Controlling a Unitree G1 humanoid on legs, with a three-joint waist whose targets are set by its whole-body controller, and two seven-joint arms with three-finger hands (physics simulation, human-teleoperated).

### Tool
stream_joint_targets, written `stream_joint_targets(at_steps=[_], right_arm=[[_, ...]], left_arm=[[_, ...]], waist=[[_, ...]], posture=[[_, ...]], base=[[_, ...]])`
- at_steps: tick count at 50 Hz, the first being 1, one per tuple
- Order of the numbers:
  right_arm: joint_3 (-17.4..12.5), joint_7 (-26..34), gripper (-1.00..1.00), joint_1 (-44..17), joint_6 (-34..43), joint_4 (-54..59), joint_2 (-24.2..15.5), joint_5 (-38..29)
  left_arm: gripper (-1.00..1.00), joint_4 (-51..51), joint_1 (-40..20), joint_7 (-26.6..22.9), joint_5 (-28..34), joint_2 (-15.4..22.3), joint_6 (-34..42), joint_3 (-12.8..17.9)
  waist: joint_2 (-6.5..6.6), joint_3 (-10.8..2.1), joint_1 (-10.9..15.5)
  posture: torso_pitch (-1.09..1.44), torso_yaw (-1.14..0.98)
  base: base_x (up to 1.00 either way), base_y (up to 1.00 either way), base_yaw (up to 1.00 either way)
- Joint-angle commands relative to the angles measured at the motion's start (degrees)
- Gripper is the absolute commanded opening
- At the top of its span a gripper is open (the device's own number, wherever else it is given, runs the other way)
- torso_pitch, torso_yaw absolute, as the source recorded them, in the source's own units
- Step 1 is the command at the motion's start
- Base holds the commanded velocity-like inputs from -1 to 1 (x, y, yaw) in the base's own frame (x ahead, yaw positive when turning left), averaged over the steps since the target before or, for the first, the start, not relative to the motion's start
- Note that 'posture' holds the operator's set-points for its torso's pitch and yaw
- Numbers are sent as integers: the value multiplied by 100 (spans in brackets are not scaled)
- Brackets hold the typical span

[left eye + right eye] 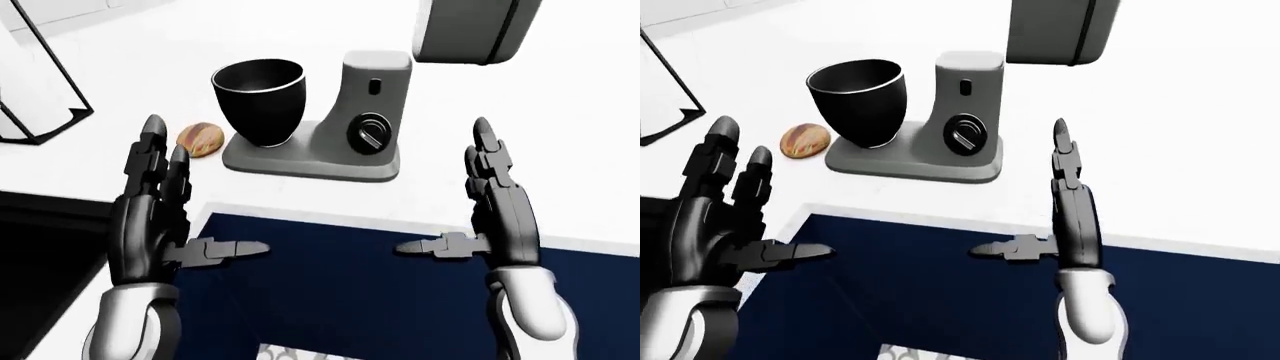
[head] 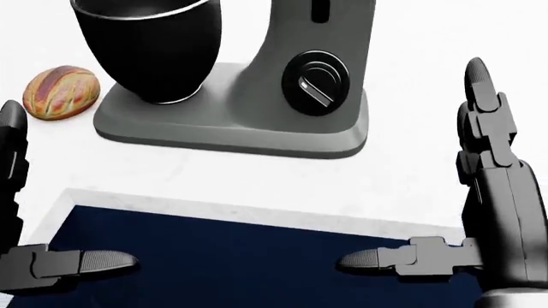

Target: Place the bread in the stand mixer bowl.

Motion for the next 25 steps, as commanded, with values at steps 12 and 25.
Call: stream_joint_targets(at_steps=[12,25], right_arm=[[-56,-78,100,-104,-216,-243,-24,-36],[-33,-99,100,-98,-285,-197,-27,-33]], left_arm=[[100,-524,-153,5,-200,75,39,213],[100,-750,-437,173,-528,346,383,735]], waist=[[-538,-73,-82],[-118,-118,-103]], posture=[[0,0],[0,0]], base=[[22,0,0],[7,0,0]])
